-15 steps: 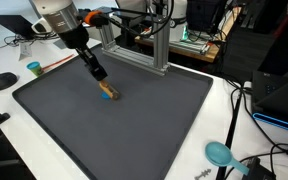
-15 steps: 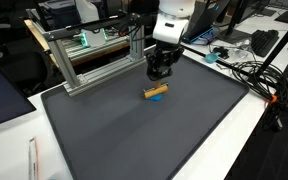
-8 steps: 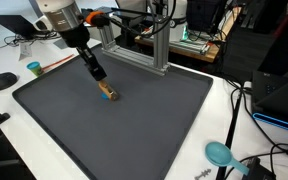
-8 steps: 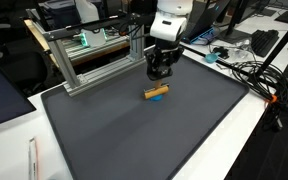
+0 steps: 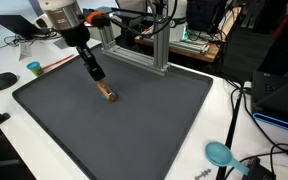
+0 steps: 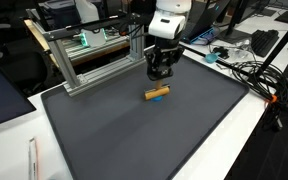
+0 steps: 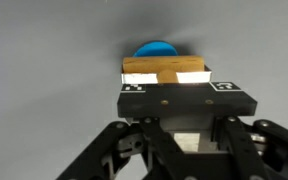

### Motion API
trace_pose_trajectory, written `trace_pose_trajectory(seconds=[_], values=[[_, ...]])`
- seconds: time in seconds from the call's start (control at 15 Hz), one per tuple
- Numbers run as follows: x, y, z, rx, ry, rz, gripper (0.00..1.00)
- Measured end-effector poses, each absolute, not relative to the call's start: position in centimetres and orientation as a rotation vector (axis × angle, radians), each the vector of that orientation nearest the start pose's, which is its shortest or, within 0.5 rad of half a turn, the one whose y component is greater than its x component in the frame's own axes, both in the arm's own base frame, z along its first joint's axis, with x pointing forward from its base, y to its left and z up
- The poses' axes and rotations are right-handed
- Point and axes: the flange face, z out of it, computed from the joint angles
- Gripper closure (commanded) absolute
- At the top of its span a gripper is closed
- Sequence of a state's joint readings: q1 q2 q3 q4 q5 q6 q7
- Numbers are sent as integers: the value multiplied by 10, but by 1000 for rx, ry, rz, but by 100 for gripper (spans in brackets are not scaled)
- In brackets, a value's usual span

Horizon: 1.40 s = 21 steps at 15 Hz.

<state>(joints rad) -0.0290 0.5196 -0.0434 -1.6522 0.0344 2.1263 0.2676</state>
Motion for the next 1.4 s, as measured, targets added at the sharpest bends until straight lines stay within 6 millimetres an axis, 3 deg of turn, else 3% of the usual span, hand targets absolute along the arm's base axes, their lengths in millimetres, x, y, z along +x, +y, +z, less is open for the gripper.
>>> trace_pose_trajectory(seconds=[0.93,1.4], values=[[687,-54,300,-3087,573,-167,78],[665,-62,313,-3124,547,-153,78]])
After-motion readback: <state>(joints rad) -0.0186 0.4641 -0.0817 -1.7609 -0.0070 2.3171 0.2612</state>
